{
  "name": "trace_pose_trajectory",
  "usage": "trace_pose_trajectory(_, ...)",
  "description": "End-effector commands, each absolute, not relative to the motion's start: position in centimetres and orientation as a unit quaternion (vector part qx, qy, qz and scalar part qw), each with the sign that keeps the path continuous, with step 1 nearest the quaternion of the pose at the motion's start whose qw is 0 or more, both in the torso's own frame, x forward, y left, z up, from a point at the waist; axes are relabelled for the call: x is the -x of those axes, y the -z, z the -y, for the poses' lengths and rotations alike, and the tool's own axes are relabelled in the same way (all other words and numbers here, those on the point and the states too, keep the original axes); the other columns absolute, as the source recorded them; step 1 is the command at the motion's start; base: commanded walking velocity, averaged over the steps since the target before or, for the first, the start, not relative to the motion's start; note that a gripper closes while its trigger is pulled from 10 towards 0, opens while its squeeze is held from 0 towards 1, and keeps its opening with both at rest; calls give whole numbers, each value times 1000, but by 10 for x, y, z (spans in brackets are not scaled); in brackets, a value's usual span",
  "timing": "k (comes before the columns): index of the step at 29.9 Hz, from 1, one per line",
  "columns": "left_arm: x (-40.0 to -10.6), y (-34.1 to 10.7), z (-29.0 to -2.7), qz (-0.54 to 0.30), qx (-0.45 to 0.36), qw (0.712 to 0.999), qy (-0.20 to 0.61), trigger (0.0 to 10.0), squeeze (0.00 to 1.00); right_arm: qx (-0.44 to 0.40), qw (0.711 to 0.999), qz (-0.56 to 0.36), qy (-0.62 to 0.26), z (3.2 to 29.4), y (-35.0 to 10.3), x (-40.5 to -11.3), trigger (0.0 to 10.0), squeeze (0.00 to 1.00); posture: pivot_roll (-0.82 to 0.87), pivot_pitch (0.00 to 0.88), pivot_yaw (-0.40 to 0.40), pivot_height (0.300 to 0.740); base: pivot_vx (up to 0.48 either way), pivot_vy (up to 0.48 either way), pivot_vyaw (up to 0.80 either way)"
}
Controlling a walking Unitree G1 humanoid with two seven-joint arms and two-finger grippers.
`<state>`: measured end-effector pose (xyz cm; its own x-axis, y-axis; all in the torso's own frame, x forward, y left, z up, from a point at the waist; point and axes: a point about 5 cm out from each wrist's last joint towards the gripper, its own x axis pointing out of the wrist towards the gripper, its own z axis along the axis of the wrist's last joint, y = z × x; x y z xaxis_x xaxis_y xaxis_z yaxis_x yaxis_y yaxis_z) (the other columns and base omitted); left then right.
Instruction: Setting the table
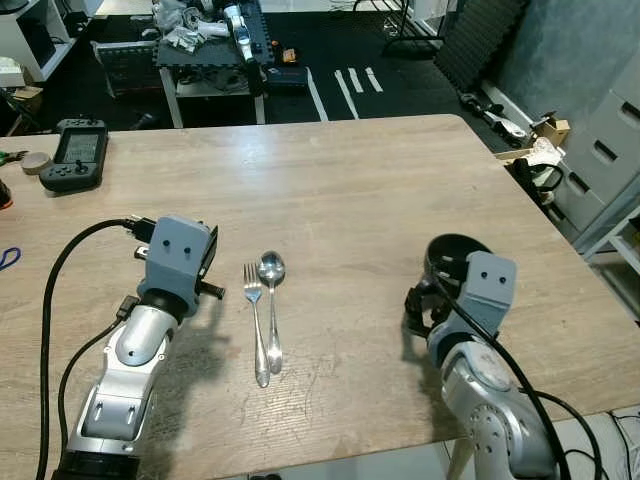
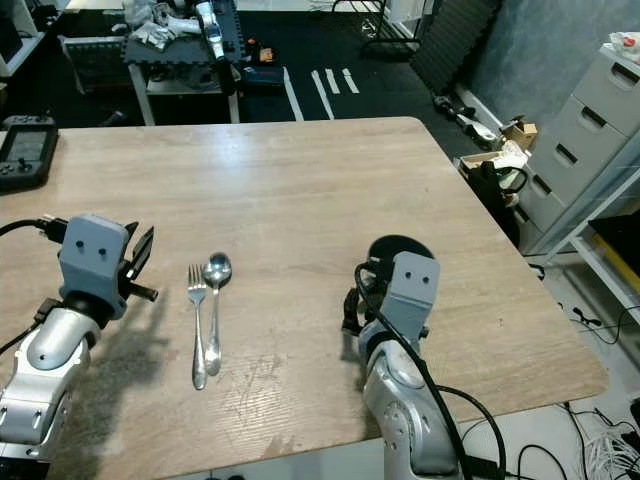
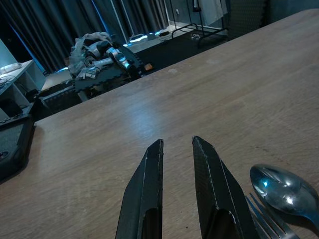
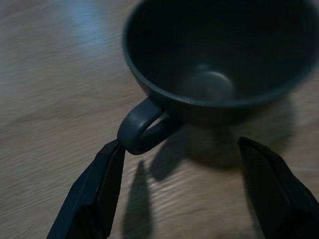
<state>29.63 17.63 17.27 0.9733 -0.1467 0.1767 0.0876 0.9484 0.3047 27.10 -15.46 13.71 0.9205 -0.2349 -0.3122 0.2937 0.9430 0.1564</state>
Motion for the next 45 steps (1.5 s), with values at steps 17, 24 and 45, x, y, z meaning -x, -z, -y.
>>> trace_pose_trajectory(17,-294,-168,-173,89,-149,983,63,10000,0,-129,966,-113,192,162,-148,-281,10000,0,38,61,44,740,0,0,0)
trace_pose_trajectory(24,-294,-169,-174,90,-150,983,60,10000,0,-121,968,-130,177,151,-134,-285,2157,0,49,53,44,740,0,0,0)
trace_pose_trajectory(45,-294,-169,-174,90,-147,983,58,10000,0,-104,977,-71,171,156,-142,-291,0,0,47,49,41,740,0,0,0)
